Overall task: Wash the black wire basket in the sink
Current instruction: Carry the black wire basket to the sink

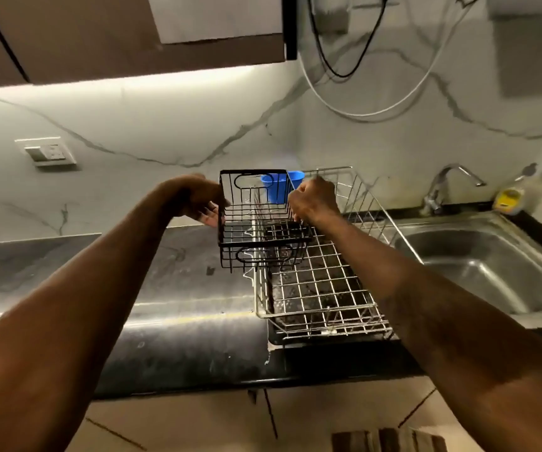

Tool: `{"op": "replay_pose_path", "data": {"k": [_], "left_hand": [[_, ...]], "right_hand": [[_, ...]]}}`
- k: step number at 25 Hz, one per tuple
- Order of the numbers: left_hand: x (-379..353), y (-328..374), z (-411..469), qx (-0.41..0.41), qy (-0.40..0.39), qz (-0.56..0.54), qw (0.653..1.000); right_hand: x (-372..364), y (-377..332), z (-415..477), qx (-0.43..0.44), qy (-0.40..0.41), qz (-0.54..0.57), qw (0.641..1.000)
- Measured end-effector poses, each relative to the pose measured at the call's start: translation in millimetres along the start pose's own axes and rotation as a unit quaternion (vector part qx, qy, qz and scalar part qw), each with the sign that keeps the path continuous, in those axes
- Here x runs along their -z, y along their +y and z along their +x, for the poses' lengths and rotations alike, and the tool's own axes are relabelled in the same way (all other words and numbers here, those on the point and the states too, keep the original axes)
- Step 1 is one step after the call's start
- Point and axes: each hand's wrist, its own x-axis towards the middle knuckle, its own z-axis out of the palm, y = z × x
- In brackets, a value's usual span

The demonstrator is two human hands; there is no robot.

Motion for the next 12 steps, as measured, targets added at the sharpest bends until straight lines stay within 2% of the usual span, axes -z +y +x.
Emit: {"op": "replay_pose_path", "data": {"k": [6,12], "left_hand": [[-57,52,14,-0.046,-0.016,-0.021,0.999],[-145,117,9,-0.068,-0.063,-0.035,0.995]], "right_hand": [[62,43,5,-0.042,0.074,-0.006,0.996],[146,114,11,-0.074,0.101,-0.012,0.992]]}}
